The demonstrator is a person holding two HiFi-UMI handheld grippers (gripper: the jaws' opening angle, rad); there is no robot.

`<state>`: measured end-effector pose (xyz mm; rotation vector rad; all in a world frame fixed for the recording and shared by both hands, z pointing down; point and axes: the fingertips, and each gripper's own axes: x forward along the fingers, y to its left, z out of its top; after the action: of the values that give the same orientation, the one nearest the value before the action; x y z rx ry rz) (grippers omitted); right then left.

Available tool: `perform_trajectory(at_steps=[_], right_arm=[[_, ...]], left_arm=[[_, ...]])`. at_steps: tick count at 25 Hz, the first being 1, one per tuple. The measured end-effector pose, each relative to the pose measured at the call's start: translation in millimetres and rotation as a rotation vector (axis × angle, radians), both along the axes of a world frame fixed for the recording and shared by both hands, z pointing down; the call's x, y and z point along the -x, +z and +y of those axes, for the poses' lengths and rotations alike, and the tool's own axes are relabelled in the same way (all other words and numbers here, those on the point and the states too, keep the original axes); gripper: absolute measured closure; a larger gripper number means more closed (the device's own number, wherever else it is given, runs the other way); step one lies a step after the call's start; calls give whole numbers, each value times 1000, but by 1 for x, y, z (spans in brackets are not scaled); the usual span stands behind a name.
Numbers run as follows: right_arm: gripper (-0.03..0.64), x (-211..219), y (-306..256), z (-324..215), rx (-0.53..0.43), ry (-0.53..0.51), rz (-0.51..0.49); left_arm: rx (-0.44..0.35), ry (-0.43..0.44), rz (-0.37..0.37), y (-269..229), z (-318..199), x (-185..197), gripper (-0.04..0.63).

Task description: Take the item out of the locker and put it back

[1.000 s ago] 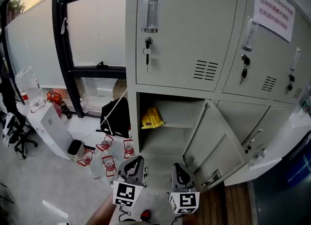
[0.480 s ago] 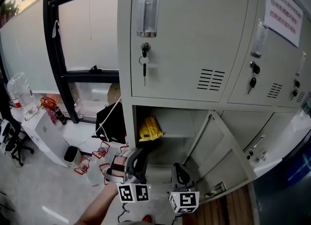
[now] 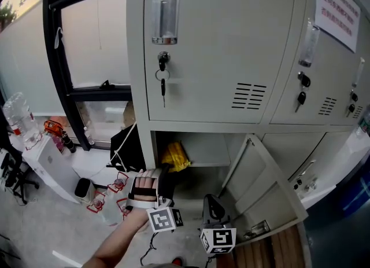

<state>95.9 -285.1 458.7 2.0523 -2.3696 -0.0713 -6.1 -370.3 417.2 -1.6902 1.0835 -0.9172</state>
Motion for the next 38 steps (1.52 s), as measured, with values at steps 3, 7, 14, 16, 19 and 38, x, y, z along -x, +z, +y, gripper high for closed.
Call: perform_trajectory(at_steps=[3,7,14,16,19,38], right_arm=[[600,-4,4,0,6,12,-5],[600,-10,4,-1,8,30,-8],[600,-14,2,3,2,40,-14],[600,-16,3,4,5,45,-14],[600,-18,4,5,6,51,-14],[600,-26,-2,15,-5,69,-9]], left_arm=[[-6,-19,-17,1,-6,1,359],[-6,-24,-28,4,-9,0,360],[-56,-37,-33,0,-11,-1,506],[-38,-43,-37,3,-12,0,520],[2,-67,-51,12,-14,3,534],[127,-34,322,-16,-6,2,568]])
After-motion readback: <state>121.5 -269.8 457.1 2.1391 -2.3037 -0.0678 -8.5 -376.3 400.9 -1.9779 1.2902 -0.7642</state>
